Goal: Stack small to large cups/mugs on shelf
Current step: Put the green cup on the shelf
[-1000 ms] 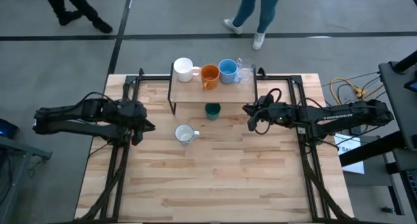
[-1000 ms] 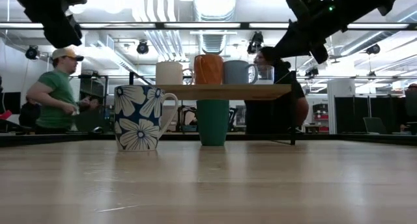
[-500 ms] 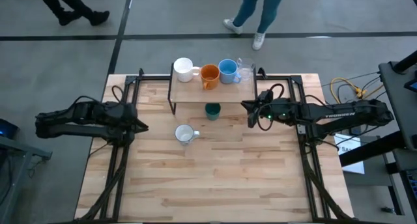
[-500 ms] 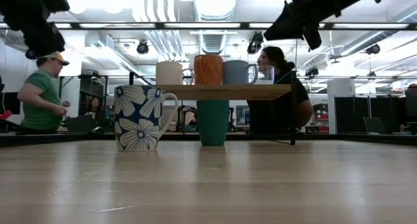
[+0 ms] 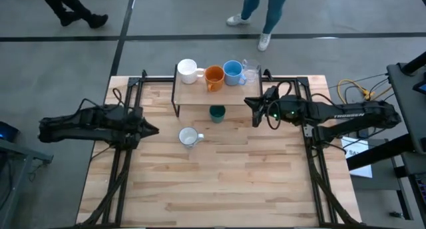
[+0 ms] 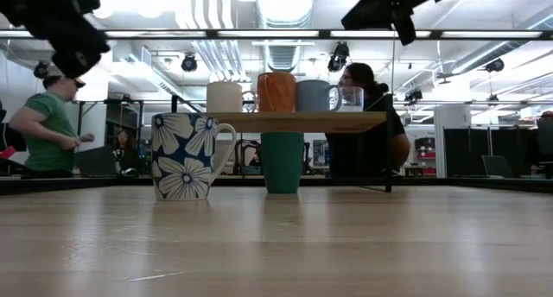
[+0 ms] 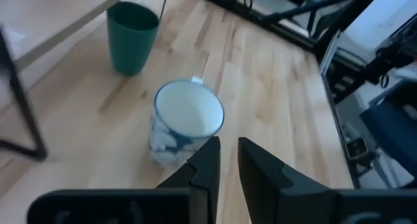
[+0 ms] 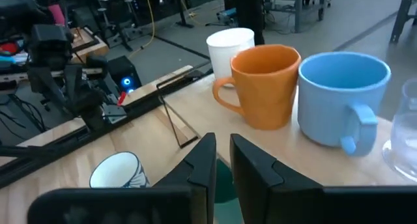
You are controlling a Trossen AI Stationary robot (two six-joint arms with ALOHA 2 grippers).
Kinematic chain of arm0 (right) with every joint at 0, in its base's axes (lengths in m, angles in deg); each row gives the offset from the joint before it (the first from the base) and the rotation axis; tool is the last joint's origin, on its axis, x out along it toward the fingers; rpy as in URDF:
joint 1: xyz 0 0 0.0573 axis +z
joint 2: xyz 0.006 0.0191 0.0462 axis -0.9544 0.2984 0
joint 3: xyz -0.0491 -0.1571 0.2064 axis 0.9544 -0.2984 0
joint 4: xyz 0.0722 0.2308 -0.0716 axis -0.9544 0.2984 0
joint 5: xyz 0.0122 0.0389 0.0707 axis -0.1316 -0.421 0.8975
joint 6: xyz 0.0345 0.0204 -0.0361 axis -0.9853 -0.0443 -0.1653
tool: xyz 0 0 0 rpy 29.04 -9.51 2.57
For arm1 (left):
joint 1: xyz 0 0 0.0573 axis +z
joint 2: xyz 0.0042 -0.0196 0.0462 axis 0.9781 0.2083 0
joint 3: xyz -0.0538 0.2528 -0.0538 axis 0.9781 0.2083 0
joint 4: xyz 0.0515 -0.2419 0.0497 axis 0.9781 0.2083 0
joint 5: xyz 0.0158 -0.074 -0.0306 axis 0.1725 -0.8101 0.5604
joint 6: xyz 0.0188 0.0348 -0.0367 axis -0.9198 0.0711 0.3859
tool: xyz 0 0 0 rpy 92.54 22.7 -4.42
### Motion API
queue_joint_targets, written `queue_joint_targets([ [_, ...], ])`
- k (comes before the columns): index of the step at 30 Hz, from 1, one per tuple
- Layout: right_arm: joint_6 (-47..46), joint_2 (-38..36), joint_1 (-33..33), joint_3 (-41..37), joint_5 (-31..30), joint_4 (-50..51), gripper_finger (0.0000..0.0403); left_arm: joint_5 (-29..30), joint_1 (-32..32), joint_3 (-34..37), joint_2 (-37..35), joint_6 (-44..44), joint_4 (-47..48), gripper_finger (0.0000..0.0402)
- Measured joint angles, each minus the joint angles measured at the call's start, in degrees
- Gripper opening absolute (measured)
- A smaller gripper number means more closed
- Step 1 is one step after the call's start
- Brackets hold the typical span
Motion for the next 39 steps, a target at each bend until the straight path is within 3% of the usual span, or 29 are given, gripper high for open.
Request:
queue_joint_targets([
  [8,2.6,5.6,0.0,4.8,1.7,0.1,0.0041,-0.6,-1.3,11.3,-0.1,1.7,-21.1,0.0040],
  [11,3.3,8.2,0.0,6.8,2.9,0.2,0.0041,-0.2,-1.6,13.0,-0.4,2.8,-25.0,0.0040],
  [19,3.4,13.8,0.0,11.4,6.1,0.5,0.0041,2.1,-3.1,13.1,-4.7,3.0,-21.2,0.0040],
  [23,3.4,16.3,0.2,13.8,7.5,0.5,0.0041,5.2,-3.4,13.1,-9.7,3.1,-18.4,0.0040],
  [32,4.0,18.3,0.2,17.8,8.6,1.0,0.0041,6.1,-3.4,12.8,-19.7,6.8,-7.9,0.0040],
  [39,1.5,18.3,0.1,19.3,10.5,10.5,0.0041,4.7,-3.4,12.8,-19.2,7.5,-4.9,0.0040],
])
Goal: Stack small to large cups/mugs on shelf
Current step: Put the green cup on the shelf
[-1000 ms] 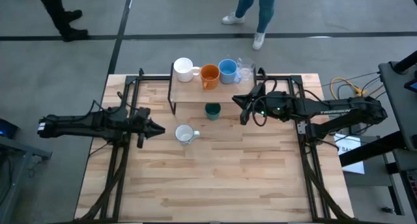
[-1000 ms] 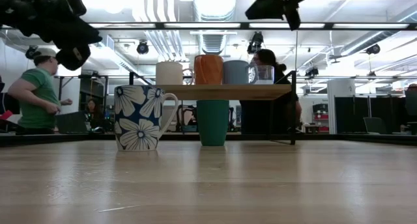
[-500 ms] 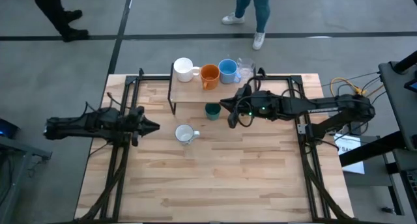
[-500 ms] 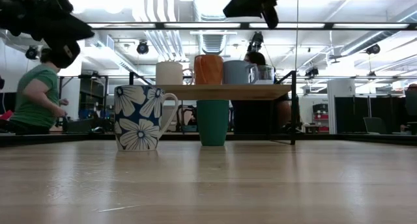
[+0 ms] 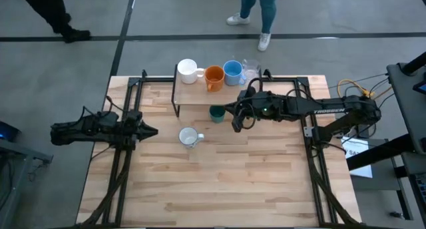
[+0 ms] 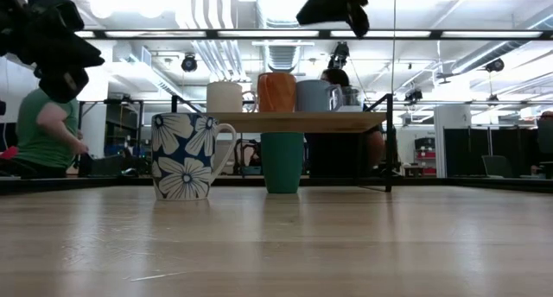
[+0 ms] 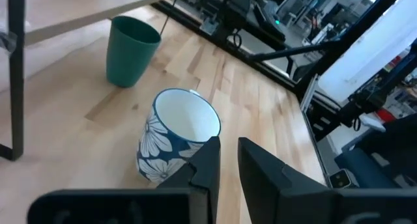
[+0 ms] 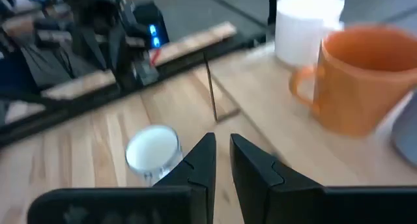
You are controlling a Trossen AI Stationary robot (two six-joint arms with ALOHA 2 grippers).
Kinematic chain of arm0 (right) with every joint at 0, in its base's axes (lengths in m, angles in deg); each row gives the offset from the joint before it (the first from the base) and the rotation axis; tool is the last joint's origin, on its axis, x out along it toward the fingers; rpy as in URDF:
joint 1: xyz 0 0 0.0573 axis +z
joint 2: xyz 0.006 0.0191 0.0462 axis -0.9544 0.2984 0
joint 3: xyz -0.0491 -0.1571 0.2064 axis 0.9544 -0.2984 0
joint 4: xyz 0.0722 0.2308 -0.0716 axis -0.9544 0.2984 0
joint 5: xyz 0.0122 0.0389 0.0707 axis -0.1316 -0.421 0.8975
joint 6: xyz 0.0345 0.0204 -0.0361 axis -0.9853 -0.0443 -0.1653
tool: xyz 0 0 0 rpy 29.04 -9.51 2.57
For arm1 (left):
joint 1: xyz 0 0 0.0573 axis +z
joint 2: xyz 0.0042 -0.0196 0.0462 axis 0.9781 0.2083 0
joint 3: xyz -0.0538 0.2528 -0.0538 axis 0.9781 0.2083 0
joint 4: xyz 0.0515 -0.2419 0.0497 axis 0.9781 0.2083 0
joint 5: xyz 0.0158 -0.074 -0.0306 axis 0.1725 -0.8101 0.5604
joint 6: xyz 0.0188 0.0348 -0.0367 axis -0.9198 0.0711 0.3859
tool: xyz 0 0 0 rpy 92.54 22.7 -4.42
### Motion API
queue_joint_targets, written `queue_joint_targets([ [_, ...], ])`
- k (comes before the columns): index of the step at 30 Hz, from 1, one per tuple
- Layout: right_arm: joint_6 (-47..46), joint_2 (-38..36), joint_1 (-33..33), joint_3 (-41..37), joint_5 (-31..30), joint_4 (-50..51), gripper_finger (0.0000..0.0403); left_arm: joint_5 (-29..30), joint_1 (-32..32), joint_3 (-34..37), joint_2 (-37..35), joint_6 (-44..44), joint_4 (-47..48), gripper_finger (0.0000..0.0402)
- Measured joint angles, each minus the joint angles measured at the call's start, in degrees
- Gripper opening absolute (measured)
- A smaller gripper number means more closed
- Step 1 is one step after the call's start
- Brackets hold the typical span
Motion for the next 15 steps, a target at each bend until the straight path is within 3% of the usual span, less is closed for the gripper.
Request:
queue_joint_targets([
  [7,1.7,0.4,0.0,-0.2,1.7,11.6,0.0041,-1.1,0.0,0.0,1.7,0.0,-0.2,0.0040],
  [15,7.4,0.7,0.0,-0.2,4.9,13.4,0.0041,-1.1,0.1,0.0,0.9,0.0,-0.4,0.0040],
])
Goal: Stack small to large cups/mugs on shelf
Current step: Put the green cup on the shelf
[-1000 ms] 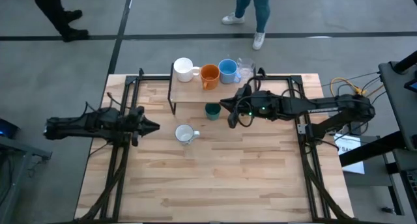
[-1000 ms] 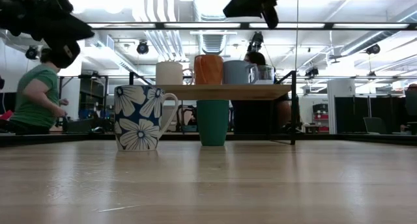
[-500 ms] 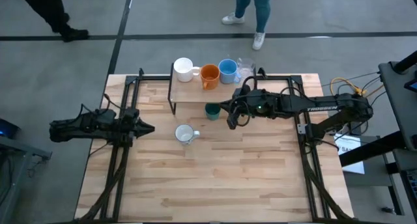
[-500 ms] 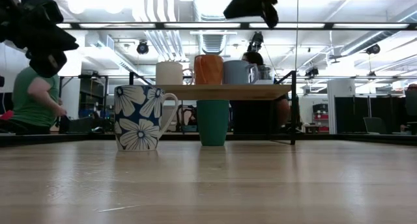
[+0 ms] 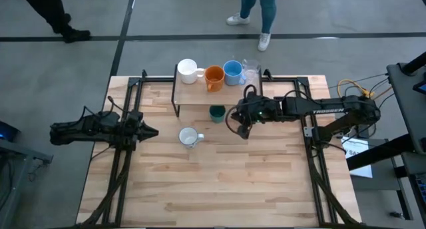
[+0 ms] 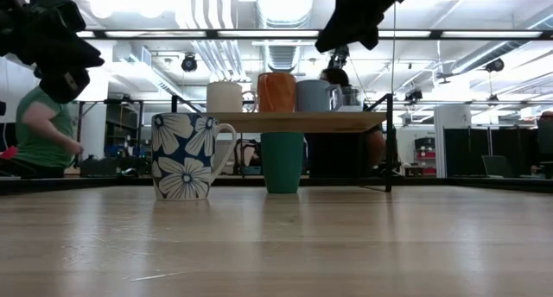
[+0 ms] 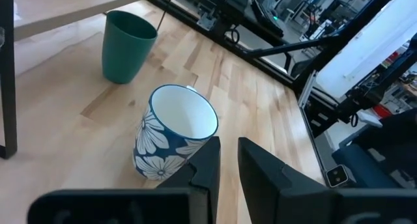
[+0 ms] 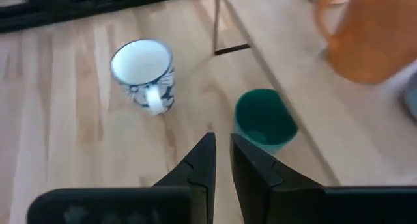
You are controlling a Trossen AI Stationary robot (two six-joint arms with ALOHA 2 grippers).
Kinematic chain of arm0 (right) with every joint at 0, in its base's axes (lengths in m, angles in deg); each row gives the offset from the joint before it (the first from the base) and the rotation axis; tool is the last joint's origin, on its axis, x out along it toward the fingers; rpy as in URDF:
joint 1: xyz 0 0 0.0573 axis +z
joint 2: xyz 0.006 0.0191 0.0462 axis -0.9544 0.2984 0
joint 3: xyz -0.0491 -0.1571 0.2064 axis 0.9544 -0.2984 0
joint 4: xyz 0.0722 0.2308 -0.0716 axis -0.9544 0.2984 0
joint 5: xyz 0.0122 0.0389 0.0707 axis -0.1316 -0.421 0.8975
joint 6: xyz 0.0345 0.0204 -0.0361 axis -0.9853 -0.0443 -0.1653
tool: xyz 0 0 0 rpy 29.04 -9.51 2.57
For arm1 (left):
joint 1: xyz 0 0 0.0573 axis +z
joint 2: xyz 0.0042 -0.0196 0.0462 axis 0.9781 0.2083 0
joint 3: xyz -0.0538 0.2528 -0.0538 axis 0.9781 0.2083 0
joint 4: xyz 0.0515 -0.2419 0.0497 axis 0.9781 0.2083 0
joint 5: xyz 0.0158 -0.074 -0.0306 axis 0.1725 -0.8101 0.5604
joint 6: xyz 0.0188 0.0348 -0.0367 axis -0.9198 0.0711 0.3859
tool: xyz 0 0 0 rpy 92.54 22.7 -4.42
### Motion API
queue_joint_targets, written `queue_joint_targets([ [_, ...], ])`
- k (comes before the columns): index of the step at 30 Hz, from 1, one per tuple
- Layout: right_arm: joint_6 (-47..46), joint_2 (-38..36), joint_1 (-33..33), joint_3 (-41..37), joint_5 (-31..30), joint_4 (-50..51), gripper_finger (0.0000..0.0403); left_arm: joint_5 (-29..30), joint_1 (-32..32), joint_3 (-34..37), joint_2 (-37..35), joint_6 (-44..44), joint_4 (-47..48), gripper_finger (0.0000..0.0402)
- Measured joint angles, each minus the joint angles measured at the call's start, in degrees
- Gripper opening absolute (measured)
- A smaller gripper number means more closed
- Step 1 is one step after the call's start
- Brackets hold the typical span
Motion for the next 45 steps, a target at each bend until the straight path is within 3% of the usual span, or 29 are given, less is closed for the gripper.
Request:
queue_joint_targets([
  [5,3.9,3.0,-0.2,1.0,3.8,4.8,0.0048,0.0,0.0,0.0,0.1,0.0,0.0,0.0040],
  [10,6.5,8.1,-0.8,4.5,3.6,13.1,0.0088,0.0,0.0,0.0,0.0,0.0,0.0,0.0040],
  [16,10.3,12.7,-1.9,9.7,4.1,13.1,0.0122,0.0,0.0,0.0,0.2,0.0,0.0,0.0040],
  [29,16.6,17.6,-5.2,15.2,8.4,15.1,0.0117,0.1,0.0,0.0,0.1,0.0,0.0,0.0040],
  [45,17.0,22.3,-5.2,15.0,6.7,14.6,0.0120,1.0,0.0,0.0,0.3,0.0,0.0,0.0040],
])
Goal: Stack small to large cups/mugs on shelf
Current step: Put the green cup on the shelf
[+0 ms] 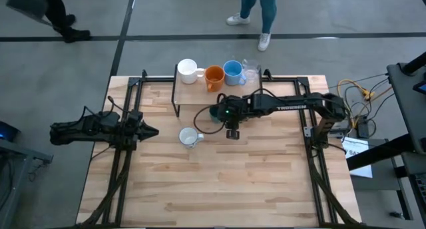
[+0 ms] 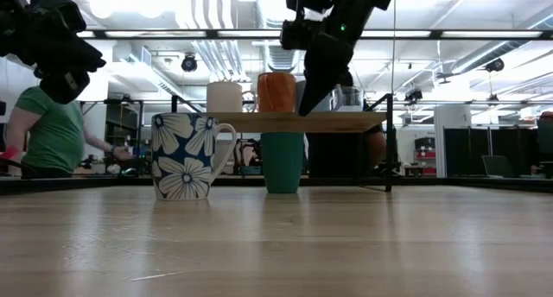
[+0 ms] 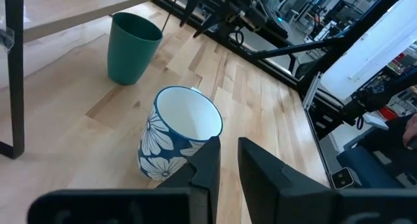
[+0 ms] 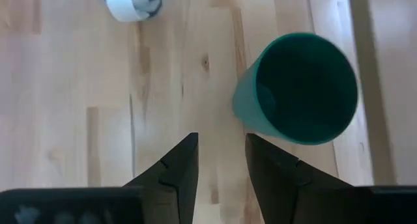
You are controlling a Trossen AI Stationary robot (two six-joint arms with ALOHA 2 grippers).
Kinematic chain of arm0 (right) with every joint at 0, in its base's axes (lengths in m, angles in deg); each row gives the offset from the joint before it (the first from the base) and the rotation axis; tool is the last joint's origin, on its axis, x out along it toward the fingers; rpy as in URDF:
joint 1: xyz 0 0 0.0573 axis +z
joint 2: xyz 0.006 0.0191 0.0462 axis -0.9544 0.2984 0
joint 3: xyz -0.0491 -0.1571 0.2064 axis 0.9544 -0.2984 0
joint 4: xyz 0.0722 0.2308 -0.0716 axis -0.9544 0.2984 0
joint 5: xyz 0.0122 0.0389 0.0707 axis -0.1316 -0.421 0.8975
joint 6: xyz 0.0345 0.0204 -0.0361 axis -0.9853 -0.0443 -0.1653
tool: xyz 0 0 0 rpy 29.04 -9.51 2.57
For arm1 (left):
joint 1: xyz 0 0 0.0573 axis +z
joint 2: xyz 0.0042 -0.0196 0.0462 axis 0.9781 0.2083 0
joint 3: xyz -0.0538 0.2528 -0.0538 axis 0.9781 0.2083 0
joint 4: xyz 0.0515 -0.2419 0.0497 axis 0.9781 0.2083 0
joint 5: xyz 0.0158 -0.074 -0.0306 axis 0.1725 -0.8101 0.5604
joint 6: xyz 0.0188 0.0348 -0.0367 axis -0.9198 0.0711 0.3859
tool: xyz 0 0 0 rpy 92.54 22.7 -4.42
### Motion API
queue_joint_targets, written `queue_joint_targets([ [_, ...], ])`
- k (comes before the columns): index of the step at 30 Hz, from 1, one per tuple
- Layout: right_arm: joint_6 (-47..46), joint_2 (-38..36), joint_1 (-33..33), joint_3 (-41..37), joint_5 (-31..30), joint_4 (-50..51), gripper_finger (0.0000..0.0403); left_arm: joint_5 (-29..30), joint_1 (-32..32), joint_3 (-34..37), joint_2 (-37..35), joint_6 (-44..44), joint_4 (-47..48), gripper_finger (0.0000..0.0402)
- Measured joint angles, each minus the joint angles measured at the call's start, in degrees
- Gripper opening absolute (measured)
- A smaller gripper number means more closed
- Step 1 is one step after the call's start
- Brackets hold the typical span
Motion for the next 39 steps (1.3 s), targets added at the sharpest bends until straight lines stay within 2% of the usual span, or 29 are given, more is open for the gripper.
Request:
queue_joint_targets([
  [10,1.9,1.3,0.0,2.2,-3.1,-0.1,0.0119,0.3,0.0,0.0,0.5,0.0,0.0,0.0040],
  [13,4.2,1.3,0.0,2.7,-6.1,0.0,0.0119,0.2,0.0,0.0,0.6,0.0,0.0,0.0040],
  [23,8.2,1.2,0.0,2.8,-6.5,0.5,0.0118,0.2,0.0,0.0,0.6,0.0,0.0,0.0040],
  [30,12.5,2.1,0.7,2.8,-4.1,0.2,0.0118,0.2,0.0,0.0,0.8,0.0,0.0,0.0040],
  [39,11.7,4.2,1.2,2.8,-3.0,0.0,0.0118,0.2,0.0,0.0,0.8,0.0,0.0,0.0040],
])
